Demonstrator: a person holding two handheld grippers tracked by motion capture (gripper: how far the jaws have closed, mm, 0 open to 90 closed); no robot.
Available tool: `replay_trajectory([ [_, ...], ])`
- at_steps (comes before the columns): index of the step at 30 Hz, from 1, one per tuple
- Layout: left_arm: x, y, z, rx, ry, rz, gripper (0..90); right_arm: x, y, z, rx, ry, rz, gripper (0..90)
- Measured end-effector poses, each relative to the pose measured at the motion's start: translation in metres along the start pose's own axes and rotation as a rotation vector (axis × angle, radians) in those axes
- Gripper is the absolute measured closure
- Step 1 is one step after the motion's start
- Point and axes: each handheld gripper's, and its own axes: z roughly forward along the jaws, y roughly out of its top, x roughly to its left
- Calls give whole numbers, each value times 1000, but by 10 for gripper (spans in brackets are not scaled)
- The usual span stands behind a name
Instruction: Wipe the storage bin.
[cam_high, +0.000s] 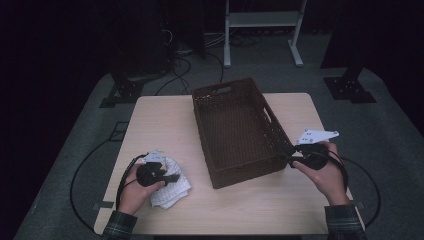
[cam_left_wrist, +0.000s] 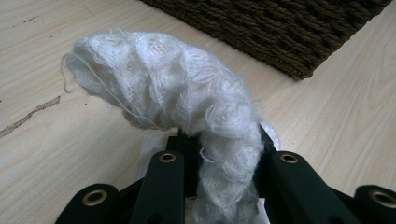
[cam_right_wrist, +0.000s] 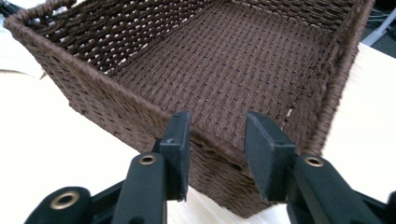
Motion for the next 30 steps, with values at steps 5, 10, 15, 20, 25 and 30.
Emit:
replay_trajectory([
  [5,-1,0,1,3,0,-1,733,-11,-5,4,1,29,-21,548],
  [10,-1,0,1,6,-1,5,732,-9,-4,8,11,28,-48,545],
  [15,-1,0,1,3,-2,-2,730,0,-6,8,3,49,-54,566],
  [20,-1,0,1,3,-2,-2,729,14,-8,9,1,97,-74,593],
  [25,-1,0,1,2,-1,-1,729,28,-6,10,14,123,-109,614],
  [30,0,0,0,0,-2,-6,729,42,-4,14,29,159,-136,631],
])
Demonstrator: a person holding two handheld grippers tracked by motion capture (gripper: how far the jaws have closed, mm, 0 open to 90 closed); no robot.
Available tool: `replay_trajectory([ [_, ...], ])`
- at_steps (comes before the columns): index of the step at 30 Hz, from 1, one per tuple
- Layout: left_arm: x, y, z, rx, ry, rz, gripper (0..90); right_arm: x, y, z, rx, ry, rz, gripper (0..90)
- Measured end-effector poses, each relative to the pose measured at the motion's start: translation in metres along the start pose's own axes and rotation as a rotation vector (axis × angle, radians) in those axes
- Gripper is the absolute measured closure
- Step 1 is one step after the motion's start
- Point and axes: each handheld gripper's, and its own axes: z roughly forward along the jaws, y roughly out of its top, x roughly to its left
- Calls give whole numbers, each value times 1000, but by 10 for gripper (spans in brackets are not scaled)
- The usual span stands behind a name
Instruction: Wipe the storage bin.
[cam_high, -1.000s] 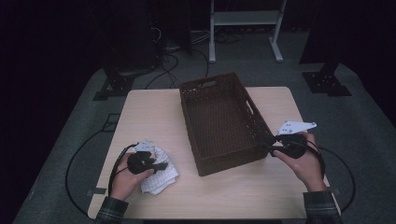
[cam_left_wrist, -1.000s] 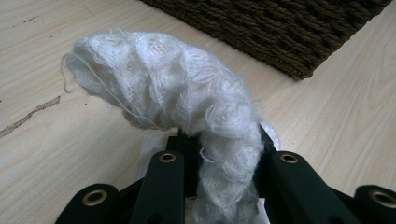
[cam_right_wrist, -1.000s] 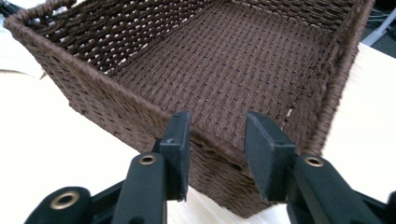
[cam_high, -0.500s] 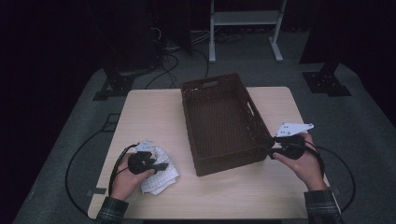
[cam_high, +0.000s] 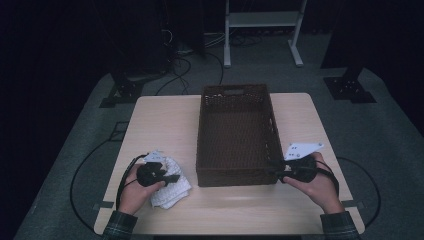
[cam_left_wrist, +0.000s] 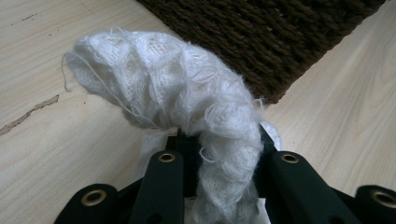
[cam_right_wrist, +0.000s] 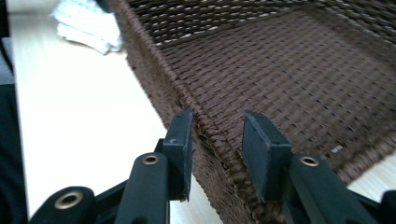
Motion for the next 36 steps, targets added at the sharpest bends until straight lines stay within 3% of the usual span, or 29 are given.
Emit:
replay_trajectory([
  [16,2,0,-1,-3,4,-3,728,24,15,15,41,76,-55,740],
  [28,4,-1,-3,-4,13,-2,728,44,31,37,54,134,-132,803],
  [32,5,-2,-4,-6,15,-6,728,51,38,45,63,135,-123,807],
  [36,4,-1,-3,-4,14,1,728,58,45,57,43,89,-100,809],
])
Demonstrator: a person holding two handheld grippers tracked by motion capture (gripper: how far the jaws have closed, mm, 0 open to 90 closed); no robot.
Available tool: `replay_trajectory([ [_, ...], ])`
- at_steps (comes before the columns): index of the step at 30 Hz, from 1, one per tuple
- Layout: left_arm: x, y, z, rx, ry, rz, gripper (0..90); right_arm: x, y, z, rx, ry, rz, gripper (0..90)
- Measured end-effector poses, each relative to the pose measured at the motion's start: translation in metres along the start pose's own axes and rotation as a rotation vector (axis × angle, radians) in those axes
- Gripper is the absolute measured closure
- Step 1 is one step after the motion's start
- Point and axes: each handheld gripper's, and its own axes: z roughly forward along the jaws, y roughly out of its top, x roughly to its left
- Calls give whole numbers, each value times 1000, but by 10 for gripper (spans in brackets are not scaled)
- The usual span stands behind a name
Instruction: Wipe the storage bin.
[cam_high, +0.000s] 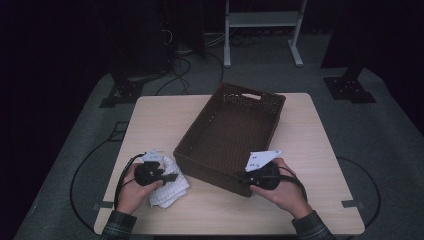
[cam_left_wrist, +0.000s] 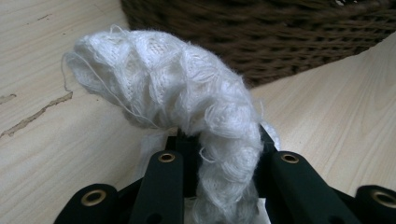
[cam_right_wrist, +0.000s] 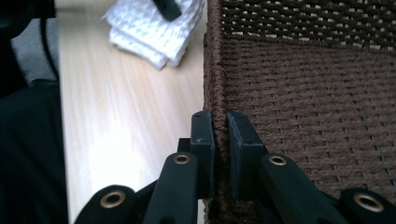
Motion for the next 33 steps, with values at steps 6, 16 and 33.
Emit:
replay_trajectory([
  [6,-1,0,1,-3,-5,0,728,2,10,13,-10,-14,15,803],
  [16,-1,8,-7,-34,9,12,726,-1,9,14,-18,9,40,794],
  [33,3,40,-13,-101,18,23,727,-1,7,15,-24,7,50,798],
])
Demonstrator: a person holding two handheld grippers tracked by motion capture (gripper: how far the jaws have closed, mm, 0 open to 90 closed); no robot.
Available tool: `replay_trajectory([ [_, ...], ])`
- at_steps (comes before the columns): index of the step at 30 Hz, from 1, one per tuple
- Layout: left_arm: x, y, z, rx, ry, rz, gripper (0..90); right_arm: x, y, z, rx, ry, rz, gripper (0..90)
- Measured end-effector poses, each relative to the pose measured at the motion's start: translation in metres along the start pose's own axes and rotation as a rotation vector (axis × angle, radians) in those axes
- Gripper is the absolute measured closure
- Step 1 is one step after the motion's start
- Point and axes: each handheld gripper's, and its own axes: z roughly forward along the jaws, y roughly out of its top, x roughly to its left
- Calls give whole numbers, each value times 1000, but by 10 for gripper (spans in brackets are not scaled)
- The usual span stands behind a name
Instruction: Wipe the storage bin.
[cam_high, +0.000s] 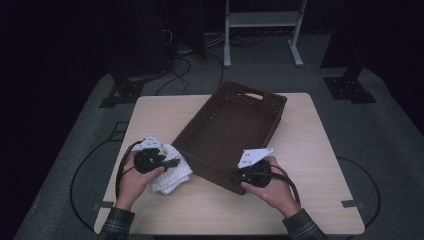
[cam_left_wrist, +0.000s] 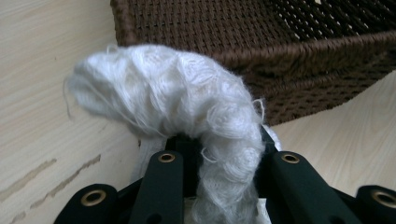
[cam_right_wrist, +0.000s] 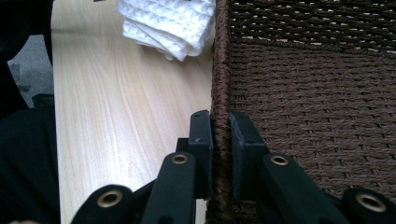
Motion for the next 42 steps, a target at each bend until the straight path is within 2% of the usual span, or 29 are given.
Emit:
replay_trajectory([
  [7,8,-6,12,13,-8,-31,729,-1,-1,1,-4,4,-10,796],
  [17,14,-17,26,66,8,-62,727,0,-1,1,-3,3,-13,796],
  [22,14,-23,37,122,21,-56,728,0,-1,1,-5,2,-18,795],
  [27,14,-26,42,141,32,-59,727,0,-1,1,-6,2,-18,795],
  [33,15,-30,50,186,46,-61,728,0,-1,1,-6,2,-17,795],
  [38,14,-31,50,186,44,-59,727,0,-1,1,-8,2,-15,795],
  [42,12,-28,44,153,26,-58,728,0,-2,1,-9,3,-13,795],
])
